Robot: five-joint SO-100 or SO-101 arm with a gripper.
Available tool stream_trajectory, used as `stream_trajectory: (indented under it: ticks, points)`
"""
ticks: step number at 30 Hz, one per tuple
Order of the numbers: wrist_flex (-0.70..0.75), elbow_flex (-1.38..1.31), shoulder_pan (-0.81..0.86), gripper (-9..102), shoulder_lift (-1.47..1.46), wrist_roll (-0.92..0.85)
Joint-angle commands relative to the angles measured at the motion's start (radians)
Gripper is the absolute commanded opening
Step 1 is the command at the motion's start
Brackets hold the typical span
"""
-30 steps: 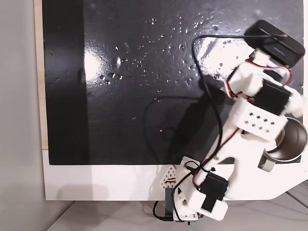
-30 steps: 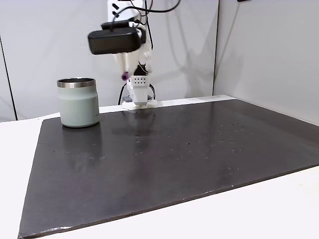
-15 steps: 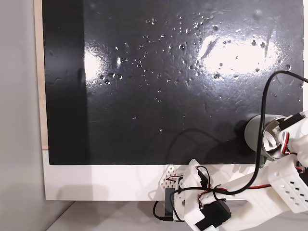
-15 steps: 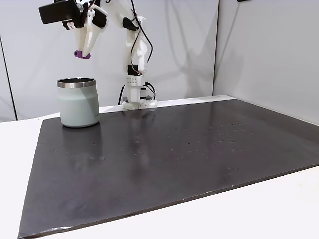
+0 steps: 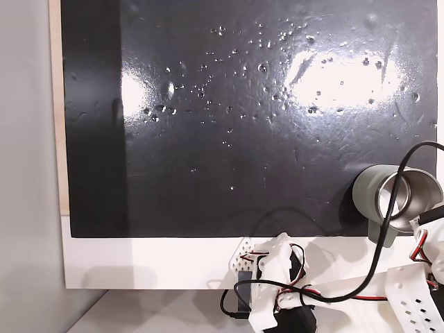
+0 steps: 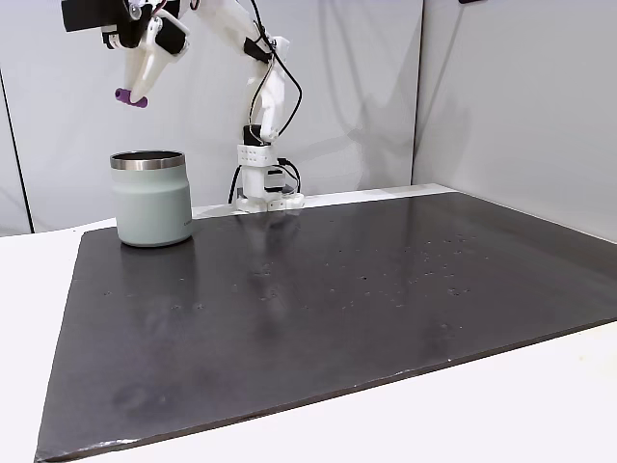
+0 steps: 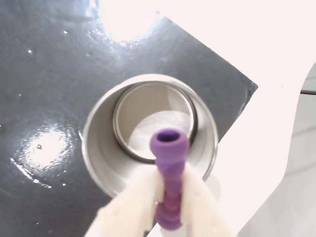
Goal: Grasp a pengrip and put it in the cup.
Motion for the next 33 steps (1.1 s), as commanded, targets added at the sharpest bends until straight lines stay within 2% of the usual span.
stream_trajectory:
  ticks: [1, 7, 12, 14, 33]
  points:
    - [-0.075, 0.038, 0.021, 0, 0.075, -0.018]
    - [-0.087, 0.035, 0.02, 2, 0.063, -0.018]
    - [-0.077, 0.035, 0.02, 22, 0.049, -0.018]
    - [-0.074, 0.035, 0.02, 26, 0.044, -0.018]
    - [-0.074, 0.003, 0.015, 26, 0.005, -0.018]
